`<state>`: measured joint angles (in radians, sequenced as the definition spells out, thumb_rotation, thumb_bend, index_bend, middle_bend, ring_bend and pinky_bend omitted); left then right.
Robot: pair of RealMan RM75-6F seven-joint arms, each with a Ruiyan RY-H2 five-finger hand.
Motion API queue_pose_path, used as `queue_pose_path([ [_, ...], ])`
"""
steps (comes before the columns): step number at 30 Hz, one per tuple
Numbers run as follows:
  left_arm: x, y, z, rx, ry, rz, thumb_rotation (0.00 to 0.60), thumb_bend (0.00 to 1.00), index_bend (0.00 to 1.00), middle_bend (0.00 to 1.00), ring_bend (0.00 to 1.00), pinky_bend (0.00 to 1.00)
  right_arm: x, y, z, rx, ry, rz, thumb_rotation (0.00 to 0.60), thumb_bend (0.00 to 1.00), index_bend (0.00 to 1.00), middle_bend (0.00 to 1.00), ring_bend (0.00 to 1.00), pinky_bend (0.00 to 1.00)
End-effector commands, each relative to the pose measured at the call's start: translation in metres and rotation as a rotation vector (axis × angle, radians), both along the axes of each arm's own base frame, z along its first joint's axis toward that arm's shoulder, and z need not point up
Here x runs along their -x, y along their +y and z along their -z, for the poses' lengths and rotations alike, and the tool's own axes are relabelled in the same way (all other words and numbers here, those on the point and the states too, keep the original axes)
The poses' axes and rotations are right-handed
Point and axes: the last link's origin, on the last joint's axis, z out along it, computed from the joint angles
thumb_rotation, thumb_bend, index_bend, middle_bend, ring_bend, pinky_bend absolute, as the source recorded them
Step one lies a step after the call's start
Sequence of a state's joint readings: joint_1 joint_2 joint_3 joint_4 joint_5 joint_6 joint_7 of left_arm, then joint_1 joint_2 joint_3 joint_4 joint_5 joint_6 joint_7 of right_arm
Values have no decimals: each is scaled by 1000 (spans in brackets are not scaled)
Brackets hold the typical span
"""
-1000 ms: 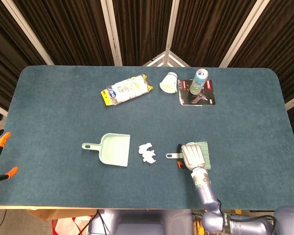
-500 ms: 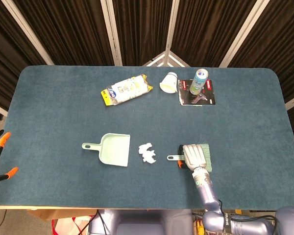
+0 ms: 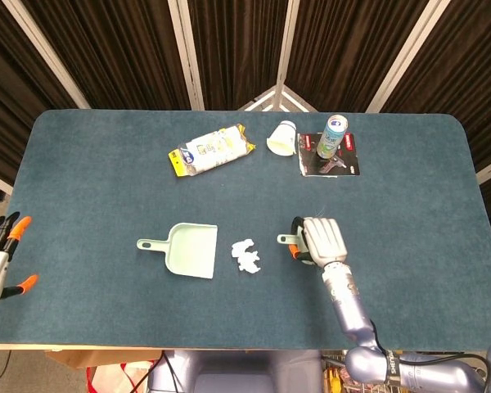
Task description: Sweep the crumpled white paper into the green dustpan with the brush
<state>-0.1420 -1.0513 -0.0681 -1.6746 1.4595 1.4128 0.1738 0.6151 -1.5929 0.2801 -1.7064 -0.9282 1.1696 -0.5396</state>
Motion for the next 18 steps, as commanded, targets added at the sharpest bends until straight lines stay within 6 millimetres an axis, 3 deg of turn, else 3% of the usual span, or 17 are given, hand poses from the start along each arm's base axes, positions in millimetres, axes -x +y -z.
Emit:
queue_pose_path([
  [1, -22, 28, -4, 24, 34, 0, 600, 3, 37, 5, 25, 119, 0, -2, -8, 10, -3, 6, 600, 501, 823, 878, 910, 902],
  [5, -42, 57, -1, 53, 78, -1, 600, 71, 121, 131, 155, 284, 0, -4, -15, 18, -6, 9, 600, 502, 823, 878, 910, 902],
  [12, -77, 103, 23, 98, 187, 15, 600, 135, 185, 325, 353, 460, 2, -7, -27, 32, -5, 18, 600, 503, 823, 879, 910, 902],
  [18, -93, 124, 54, 162, 201, -52, 600, 167, 283, 727, 715, 745, 4, -8, -33, 37, -4, 25, 600, 503, 823, 879, 910, 902],
])
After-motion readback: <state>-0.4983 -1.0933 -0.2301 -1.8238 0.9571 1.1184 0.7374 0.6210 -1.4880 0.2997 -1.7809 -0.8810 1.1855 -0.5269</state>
